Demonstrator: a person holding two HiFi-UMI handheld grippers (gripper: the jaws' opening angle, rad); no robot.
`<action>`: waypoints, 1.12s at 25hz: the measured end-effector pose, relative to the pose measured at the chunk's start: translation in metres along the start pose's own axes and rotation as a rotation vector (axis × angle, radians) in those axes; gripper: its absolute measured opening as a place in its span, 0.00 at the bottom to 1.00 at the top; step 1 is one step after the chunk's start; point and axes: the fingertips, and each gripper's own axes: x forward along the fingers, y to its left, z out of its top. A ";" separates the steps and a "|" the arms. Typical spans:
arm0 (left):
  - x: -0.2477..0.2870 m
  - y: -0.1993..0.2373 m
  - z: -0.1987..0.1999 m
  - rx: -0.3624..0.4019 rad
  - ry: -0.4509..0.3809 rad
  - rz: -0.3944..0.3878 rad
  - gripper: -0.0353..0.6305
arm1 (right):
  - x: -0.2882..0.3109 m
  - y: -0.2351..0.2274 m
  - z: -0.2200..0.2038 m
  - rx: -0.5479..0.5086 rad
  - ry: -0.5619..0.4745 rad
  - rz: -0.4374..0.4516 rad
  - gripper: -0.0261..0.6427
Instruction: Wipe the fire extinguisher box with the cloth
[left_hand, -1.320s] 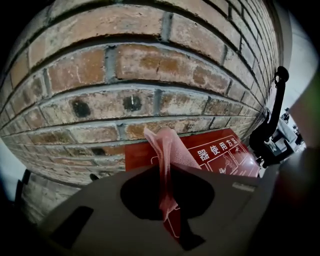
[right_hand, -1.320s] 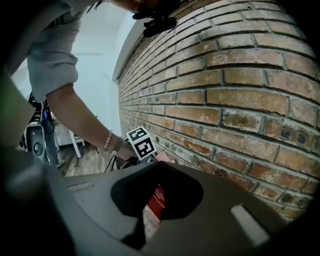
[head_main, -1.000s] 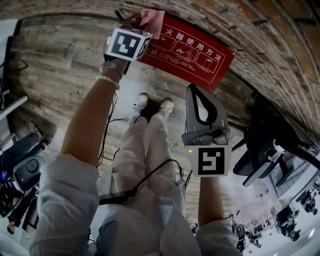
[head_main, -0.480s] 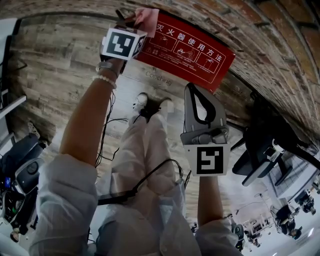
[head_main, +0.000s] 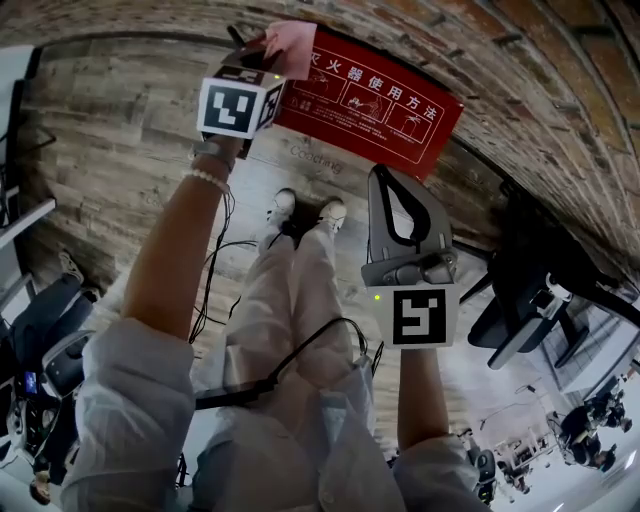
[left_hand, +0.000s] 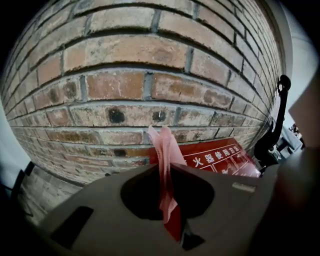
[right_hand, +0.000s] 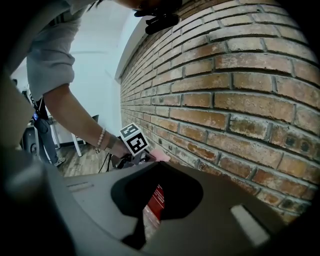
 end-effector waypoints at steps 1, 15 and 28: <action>-0.004 -0.004 0.003 -0.002 -0.014 -0.007 0.07 | -0.002 -0.001 0.001 -0.001 -0.002 -0.003 0.04; -0.046 -0.118 0.025 0.071 -0.093 -0.207 0.07 | -0.047 -0.022 0.002 0.036 -0.029 -0.083 0.04; -0.023 -0.245 0.002 0.136 -0.021 -0.418 0.07 | -0.097 -0.049 -0.042 0.122 0.001 -0.182 0.04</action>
